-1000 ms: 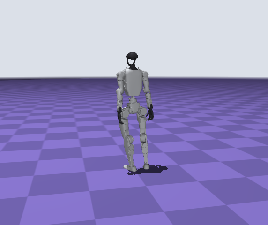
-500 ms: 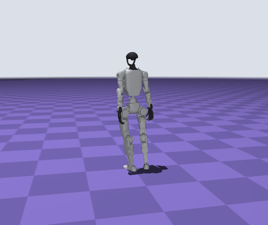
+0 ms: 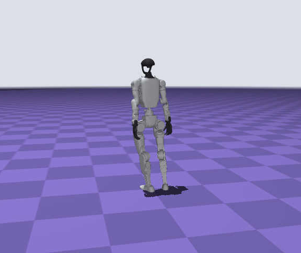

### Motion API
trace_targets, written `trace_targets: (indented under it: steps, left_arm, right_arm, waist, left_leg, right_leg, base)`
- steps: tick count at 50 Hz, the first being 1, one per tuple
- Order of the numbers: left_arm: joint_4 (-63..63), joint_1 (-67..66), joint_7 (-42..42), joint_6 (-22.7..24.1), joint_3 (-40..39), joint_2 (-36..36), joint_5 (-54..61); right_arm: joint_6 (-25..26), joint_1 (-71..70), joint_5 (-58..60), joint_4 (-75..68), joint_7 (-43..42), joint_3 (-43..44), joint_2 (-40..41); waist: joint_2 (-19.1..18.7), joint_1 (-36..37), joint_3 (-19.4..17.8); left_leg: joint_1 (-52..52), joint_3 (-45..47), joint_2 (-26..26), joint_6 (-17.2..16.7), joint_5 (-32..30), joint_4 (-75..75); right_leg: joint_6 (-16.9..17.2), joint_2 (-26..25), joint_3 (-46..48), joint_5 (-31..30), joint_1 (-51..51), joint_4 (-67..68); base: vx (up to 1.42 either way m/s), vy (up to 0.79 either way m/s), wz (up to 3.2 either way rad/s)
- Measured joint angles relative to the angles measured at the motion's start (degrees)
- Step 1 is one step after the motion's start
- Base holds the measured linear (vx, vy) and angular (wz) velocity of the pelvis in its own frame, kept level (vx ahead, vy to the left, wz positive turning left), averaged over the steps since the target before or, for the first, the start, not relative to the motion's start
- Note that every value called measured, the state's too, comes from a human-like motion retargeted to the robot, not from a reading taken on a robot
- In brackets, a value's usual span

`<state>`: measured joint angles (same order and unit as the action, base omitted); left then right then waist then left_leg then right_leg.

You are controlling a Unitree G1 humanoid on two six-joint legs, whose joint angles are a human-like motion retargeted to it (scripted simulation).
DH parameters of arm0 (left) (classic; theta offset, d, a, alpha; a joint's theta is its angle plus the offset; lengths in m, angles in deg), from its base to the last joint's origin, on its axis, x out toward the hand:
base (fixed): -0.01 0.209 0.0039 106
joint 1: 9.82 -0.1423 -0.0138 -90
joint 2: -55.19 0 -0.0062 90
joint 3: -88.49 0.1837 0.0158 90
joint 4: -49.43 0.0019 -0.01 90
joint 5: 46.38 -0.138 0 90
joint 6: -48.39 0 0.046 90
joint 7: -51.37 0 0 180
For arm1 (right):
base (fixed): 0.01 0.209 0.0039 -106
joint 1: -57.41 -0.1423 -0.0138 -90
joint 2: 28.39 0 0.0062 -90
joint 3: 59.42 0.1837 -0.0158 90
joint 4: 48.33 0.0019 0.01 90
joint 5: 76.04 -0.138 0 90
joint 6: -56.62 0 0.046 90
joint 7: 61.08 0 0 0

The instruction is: In place motions

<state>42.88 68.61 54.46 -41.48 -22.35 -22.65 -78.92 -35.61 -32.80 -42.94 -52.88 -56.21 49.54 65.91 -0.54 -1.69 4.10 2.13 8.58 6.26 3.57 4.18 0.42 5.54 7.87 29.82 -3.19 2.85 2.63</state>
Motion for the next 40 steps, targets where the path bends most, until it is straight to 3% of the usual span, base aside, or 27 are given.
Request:
trace_targets:
  steps: [13,27,40]
  left_arm:
    - [-0.2,1.9,-0.1,-0.4,-0.9,-1.0,0.7]
    - [-1.0,2.2,0.1,-0.7,-1.5,-1.2,1.7]
    - [0.0,0.8,-0.2,-0.9,-1.2,-1.5,1.1]
  right_arm:
    - [-1.0,-1.9,-2.1,2.7,0.7,-0.8,0.0]
    - [-1.5,-0.9,1.2,2.5,0.6,-2.4,0.6]
    - [-1.5,-1.1,1.3,2.8,1.1,-2.8,0.6]
  waist:
    - [1.2,1.0,-3.2]
    - [3.4,2.4,-3.9]
    - [3.1,1.8,-2.8]
  left_leg:
    - [1.4,-0.7,-1.0,0.4,-1.2,-0.1]
    - [1.8,-1.5,-0.7,0.4,-1.3,0.0]
    - [0.9,-1.5,-0.4,0.8,-0.8,-0.2]
  right_leg:
    - [4.7,1.6,-1.8,-3.5,-4.7,8.4]
    - [1.3,1.1,1.6,-1.8,-2.1,2.5]
    - [1.0,0.6,2.2,-1.9,-0.9,1.5]
  base:
    - [-0.04,0.04,-0.05]
    - [-0.01,-0.01,0.08]
    - [0.0,0.0,0.0]
